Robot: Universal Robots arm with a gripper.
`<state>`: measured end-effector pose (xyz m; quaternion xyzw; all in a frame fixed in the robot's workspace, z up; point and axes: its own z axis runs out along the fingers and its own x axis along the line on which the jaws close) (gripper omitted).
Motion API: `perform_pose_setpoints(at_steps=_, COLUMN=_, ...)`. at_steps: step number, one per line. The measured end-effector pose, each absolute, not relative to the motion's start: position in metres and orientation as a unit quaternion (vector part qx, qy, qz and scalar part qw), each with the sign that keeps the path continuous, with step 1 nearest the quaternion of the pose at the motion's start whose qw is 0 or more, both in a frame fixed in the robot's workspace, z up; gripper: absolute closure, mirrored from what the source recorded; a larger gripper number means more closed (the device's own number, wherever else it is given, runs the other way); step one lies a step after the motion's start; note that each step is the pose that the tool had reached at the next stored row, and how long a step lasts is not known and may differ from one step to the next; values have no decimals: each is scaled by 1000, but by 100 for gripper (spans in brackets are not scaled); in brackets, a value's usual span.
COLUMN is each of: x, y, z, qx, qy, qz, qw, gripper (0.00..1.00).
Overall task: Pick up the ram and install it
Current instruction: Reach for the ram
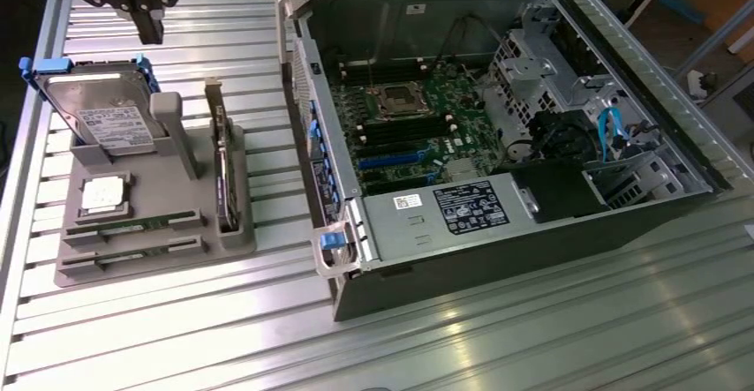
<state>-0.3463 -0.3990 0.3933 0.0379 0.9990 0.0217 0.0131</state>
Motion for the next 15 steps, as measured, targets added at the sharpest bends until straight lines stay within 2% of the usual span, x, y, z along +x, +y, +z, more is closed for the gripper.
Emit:
perform_pose_setpoints(at_steps=6, x=-375, y=-399, z=393, qx=38, qy=999, qz=22, qw=13, gripper=89)
perform_pose_setpoints(at_steps=15, x=-382, y=-399, z=393, qx=38, qy=999, qz=22, qw=13, gripper=89)
